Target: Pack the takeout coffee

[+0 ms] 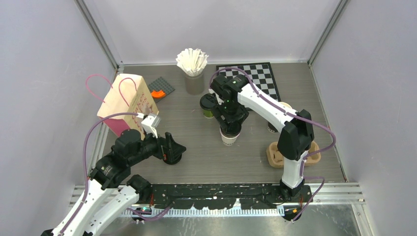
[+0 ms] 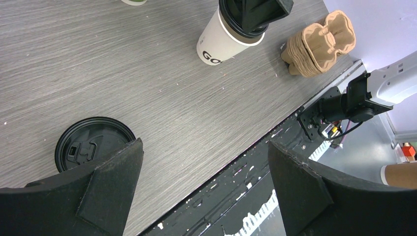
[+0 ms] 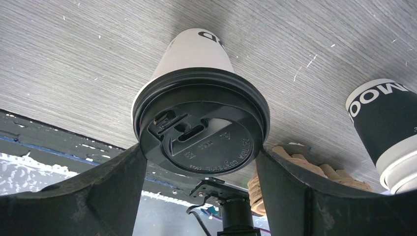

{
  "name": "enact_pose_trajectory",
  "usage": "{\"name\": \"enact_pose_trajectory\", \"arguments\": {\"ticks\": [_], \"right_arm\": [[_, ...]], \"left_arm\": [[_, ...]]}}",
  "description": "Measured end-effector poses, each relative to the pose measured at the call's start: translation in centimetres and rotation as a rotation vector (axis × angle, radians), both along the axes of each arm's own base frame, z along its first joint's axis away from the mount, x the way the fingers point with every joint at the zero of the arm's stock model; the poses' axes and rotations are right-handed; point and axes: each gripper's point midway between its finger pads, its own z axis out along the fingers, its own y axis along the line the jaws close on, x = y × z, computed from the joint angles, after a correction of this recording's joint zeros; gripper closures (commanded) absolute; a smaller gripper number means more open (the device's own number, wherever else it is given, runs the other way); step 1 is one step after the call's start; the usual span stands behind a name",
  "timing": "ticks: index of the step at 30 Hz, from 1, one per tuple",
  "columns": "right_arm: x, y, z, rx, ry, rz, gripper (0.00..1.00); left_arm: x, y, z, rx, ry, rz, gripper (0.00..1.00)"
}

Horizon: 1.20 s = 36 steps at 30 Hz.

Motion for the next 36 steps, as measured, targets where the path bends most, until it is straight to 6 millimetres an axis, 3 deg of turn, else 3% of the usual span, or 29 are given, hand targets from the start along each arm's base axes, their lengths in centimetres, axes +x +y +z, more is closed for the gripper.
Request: {"name": "enact_pose_trajectory", "arguments": {"ticks": [23,36], "right_arm": [[-1.0,0.3,-1.4,-0.005,0.031,0.008,0.12],[-1.3,0.2,-2.1,0.016,0.026,0.026,0.13]], "left_arm": [[0.0,0.2,0.1,0.001,-0.006,0.009,0.0],[0.2,0.4,-0.1,0.009,-0.005,0.023,0.0]]}}
